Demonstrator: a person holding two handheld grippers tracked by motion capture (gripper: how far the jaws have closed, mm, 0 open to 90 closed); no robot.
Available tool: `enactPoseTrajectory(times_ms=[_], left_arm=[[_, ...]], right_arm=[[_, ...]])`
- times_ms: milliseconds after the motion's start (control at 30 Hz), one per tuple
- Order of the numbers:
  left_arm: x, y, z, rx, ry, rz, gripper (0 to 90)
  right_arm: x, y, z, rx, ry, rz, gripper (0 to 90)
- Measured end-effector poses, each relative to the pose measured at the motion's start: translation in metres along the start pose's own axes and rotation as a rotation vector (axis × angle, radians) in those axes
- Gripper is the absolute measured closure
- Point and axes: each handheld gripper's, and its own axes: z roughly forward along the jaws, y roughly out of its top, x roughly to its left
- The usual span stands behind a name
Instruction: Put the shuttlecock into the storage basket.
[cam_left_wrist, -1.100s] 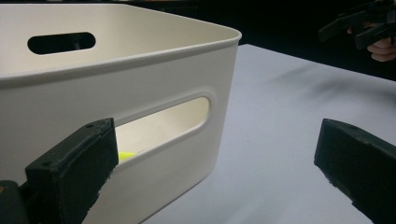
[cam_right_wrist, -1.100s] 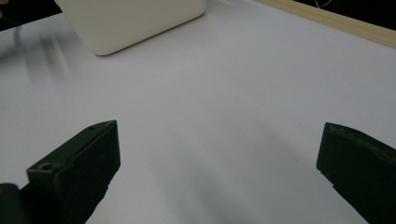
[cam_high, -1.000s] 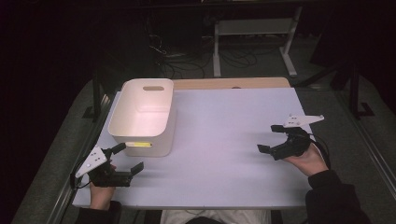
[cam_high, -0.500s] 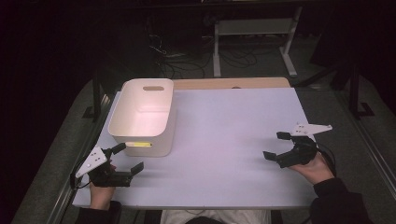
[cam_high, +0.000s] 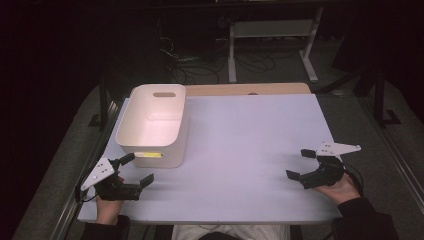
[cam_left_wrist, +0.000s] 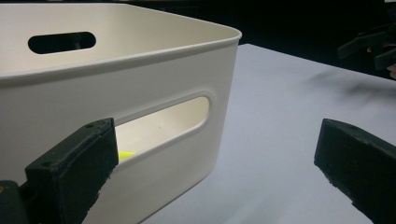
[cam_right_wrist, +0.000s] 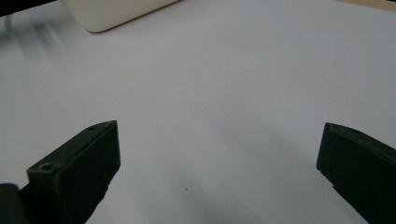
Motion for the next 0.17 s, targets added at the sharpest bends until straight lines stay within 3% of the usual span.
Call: enactPoseTrajectory(times_ms=[167], left_arm=[[-0.0001, 0.0001, 0.0001, -0.001, -0.002, -0.001, 0.0]], right_arm=[[0.0008, -0.0021, -0.0004, -0.001, -0.006, -0.004, 0.0]])
